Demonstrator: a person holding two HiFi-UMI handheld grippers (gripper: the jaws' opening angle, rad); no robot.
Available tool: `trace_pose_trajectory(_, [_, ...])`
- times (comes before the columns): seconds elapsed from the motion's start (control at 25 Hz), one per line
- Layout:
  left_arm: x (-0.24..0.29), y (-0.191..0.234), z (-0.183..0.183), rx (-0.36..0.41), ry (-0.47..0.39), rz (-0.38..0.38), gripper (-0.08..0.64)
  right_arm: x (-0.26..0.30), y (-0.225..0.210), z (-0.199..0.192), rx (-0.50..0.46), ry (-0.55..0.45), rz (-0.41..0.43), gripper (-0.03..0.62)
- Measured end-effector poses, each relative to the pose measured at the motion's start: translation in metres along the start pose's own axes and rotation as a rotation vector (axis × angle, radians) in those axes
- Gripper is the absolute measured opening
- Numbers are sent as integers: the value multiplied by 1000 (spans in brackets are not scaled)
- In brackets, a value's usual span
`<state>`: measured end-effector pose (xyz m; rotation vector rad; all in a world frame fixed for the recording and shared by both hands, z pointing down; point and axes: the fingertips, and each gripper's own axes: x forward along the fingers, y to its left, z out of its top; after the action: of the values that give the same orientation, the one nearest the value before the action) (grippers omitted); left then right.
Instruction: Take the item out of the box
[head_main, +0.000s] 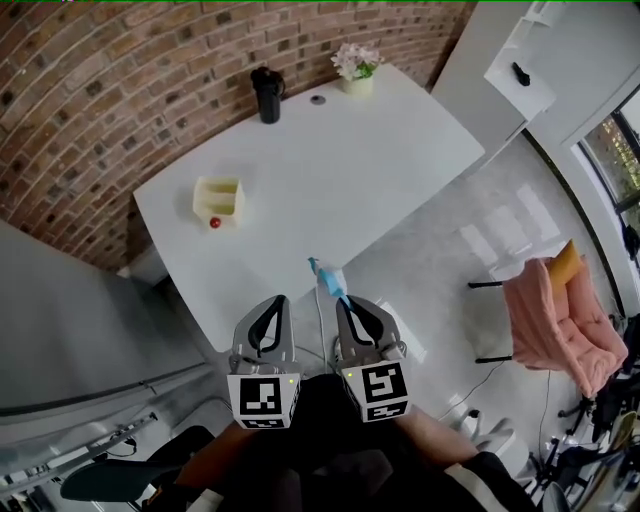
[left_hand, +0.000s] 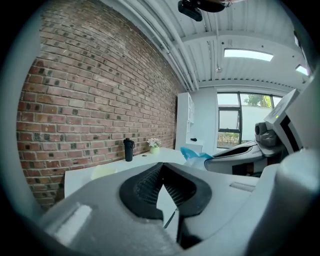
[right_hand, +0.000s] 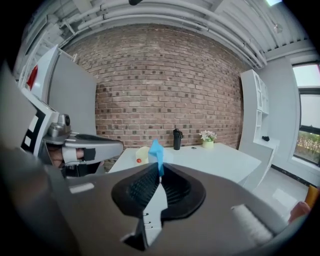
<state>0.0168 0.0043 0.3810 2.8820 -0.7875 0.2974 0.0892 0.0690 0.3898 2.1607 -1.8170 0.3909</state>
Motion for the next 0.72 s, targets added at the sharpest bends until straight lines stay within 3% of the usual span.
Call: trace_pose_trajectory(0.72, [8,-4,-1,15,7,29,5,2,-13,-3,14,-2,6,8])
